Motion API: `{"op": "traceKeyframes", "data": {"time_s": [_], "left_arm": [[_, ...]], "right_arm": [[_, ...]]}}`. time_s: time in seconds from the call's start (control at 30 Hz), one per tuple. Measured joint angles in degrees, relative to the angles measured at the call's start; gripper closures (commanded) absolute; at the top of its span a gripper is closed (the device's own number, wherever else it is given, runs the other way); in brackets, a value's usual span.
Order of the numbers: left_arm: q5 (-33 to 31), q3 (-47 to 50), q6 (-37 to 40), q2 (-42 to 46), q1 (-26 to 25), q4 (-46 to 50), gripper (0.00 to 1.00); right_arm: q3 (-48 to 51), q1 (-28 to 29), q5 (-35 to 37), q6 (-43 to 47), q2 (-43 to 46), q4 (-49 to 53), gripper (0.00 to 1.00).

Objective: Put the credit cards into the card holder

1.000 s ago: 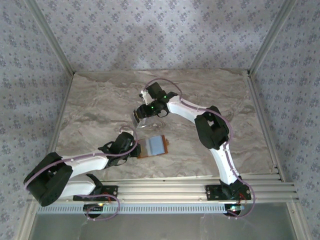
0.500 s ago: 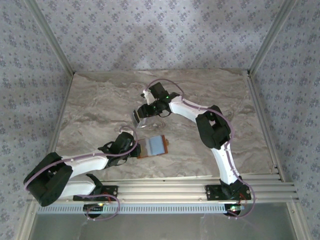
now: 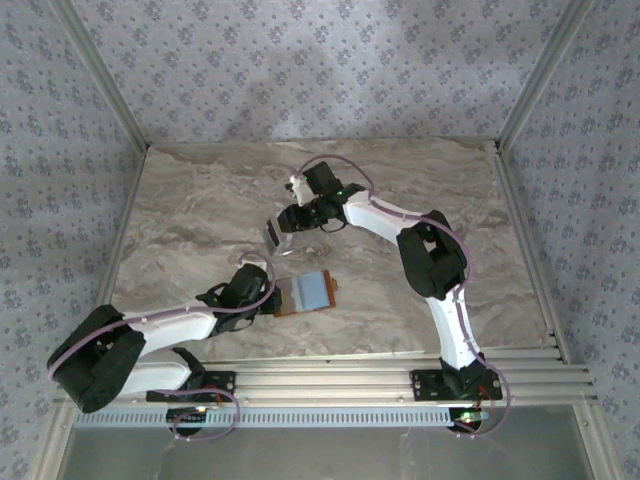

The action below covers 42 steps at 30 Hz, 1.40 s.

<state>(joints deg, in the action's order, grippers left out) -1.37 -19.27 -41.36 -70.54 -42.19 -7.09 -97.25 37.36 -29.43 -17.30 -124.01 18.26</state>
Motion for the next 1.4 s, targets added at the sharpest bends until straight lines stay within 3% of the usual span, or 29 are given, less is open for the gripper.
{"op": "traceKeyframes", "data": {"time_s": [0.7,0.97,1.17,1.4], "left_arm": [[0.0,0.0,0.0,0.0,0.0,0.0,0.85],[0.0,0.0,0.0,0.0,0.0,0.0,0.85],[0.0,0.0,0.0,0.0,0.0,0.0,0.85],[0.0,0.0,0.0,0.3,-0.2,0.1,0.85]], "right_arm": [[0.4,-0.5,0.3,-0.5,0.8,-0.1,0.78],[0.4,-0.5,0.7,-0.7,0.9,0.0,0.64],[0.3,-0.4,5.2,-0.2,0.9,1.4,0.54],[-3.4,1.0,12.2,0.1,0.8,5.4,0.52]]}}
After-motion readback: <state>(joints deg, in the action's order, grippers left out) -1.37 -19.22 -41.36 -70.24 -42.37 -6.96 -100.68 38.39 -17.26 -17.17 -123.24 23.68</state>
